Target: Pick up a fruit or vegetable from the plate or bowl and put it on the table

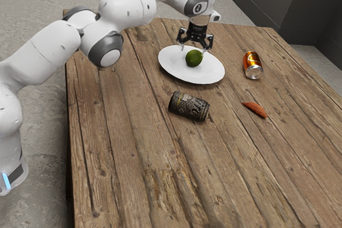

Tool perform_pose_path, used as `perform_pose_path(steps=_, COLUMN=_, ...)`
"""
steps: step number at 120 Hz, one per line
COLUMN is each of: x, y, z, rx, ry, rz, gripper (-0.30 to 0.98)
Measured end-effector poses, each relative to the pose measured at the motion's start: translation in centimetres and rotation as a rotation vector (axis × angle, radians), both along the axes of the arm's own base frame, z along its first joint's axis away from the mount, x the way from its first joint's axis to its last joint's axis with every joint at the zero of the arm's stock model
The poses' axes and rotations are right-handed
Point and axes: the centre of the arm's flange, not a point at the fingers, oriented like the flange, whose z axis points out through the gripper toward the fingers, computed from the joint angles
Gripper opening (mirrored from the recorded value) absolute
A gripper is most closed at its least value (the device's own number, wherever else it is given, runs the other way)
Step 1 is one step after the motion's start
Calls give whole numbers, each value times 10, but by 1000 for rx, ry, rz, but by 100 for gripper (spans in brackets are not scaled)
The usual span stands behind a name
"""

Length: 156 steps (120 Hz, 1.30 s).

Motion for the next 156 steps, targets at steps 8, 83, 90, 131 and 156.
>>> perform_pose_path(steps=8, x=2, y=2, z=-1, rx=13, ry=-11, rz=4, gripper=69)
perform_pose_path(steps=83, x=21, y=-4, z=-36, rx=112, ry=-5, rz=-23, gripper=69)
perform_pose_path(steps=90, x=22, y=-3, z=-36, rx=118, ry=-8, rz=-24, gripper=69)
perform_pose_path(steps=131, x=27, y=-5, z=-42, rx=182, ry=2, rz=-46, gripper=38)
perform_pose_path(steps=156, x=28, y=-5, z=-37, rx=209, ry=-6, rz=-51, gripper=30)
